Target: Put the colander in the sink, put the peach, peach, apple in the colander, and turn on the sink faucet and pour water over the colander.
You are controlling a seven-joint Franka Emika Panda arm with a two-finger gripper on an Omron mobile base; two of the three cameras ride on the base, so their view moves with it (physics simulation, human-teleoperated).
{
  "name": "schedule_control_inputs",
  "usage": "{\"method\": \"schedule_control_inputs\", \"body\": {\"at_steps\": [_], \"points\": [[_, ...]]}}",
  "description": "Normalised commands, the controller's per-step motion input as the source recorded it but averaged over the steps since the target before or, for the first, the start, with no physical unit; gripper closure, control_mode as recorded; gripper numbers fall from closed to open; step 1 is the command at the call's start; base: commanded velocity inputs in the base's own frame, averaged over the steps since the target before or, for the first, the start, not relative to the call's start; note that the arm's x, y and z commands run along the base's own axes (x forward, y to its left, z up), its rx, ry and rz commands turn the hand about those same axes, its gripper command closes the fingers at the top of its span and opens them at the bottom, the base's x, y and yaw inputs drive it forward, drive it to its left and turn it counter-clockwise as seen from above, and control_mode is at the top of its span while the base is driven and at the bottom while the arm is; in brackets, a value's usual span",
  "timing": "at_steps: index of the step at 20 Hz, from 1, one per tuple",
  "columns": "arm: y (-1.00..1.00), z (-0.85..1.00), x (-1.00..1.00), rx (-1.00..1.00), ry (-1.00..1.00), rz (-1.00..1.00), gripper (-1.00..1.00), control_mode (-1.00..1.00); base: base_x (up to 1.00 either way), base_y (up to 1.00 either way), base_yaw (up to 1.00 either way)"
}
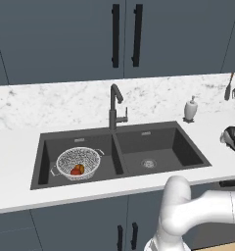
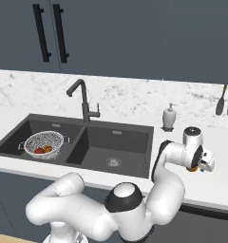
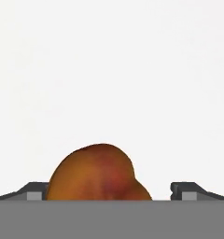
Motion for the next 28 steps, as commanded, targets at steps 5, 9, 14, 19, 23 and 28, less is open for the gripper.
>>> {"method": "schedule_control_inputs", "body": {"at_steps": [5, 9, 14, 19, 23, 28], "points": [[0.0, -0.16, 0.02, 0.08, 0.0, 0.0, -1.0, -1.0, 0.0, 0.0, 0.0], [0.07, -0.28, 0.0, 0.05, 0.02, 0.0, 1.0, -1.0, 0.0, 0.0, 0.0], [0.05, -0.18, -0.07, 0.02, 0.01, 0.0, 1.0, -1.0, 0.0, 0.0, 0.0], [0.08, 0.02, -0.45, 0.03, 0.0, 0.0, 1.0, -1.0, 0.0, 0.0, 0.0], [0.32, 0.18, -0.67, 0.08, 0.0, 0.0, 1.0, -1.0, 0.0, 0.0, 0.0], [0.58, 0.27, -0.55, 0.02, 0.0, 0.04, 1.0, -1.0, 0.0, 0.0, 0.0]]}}
